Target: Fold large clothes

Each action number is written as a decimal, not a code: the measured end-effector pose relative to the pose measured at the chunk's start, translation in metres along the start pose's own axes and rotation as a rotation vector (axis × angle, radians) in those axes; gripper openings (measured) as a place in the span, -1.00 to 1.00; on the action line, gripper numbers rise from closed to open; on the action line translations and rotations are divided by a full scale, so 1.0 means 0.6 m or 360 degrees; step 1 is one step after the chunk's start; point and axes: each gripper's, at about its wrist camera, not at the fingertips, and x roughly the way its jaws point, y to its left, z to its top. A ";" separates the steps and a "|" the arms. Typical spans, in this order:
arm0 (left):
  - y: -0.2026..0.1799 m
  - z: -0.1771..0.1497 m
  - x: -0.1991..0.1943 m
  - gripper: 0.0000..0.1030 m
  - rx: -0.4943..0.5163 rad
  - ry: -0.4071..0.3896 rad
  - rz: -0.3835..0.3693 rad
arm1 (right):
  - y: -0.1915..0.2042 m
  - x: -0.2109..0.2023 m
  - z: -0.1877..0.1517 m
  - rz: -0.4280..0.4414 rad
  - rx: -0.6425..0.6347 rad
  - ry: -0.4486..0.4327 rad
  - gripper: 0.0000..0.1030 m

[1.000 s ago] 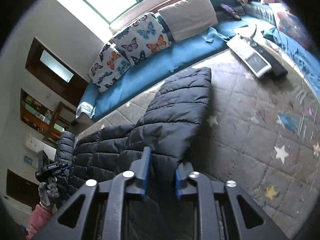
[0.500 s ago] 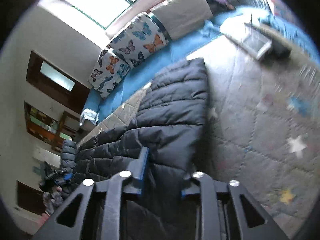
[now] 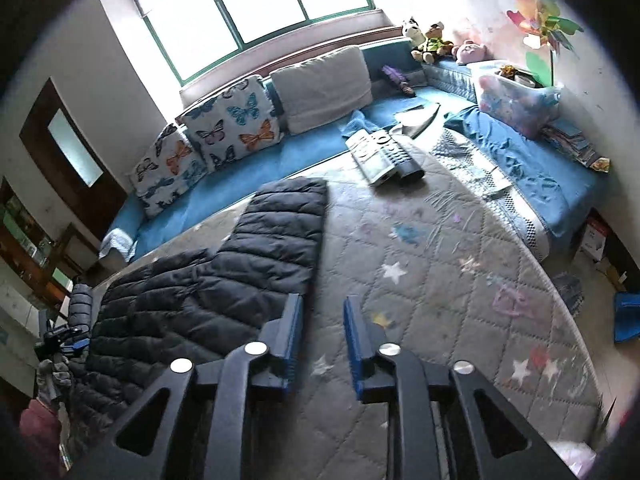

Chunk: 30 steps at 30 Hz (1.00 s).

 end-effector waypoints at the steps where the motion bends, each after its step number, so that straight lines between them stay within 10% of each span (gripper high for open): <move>1: 0.006 -0.002 -0.006 0.17 0.0010 -0.0016 0.0017 | 0.015 0.005 0.001 0.0012 -0.0043 0.0006 -0.20; 10: 0.050 -0.022 -0.060 0.16 0.0017 -0.0162 0.0323 | 0.175 0.103 0.012 0.0062 -0.0377 0.0133 -0.14; 17: 0.051 -0.016 -0.087 0.17 -0.0106 -0.0126 0.0115 | 0.123 0.184 0.018 -0.0019 -0.0121 0.0290 -0.14; 20: 0.019 -0.013 -0.076 0.17 -0.0103 -0.0079 0.0031 | 0.201 0.183 0.013 -0.0013 -0.0421 0.0277 -0.14; 26: -0.073 -0.016 -0.007 0.17 -0.0036 0.0068 -0.0085 | 0.320 0.253 0.020 0.0370 -0.0571 0.0513 -0.14; 30: -0.107 -0.024 0.044 0.18 0.0003 0.0132 -0.0046 | 0.330 0.330 0.002 0.0134 -0.0630 0.0673 -0.14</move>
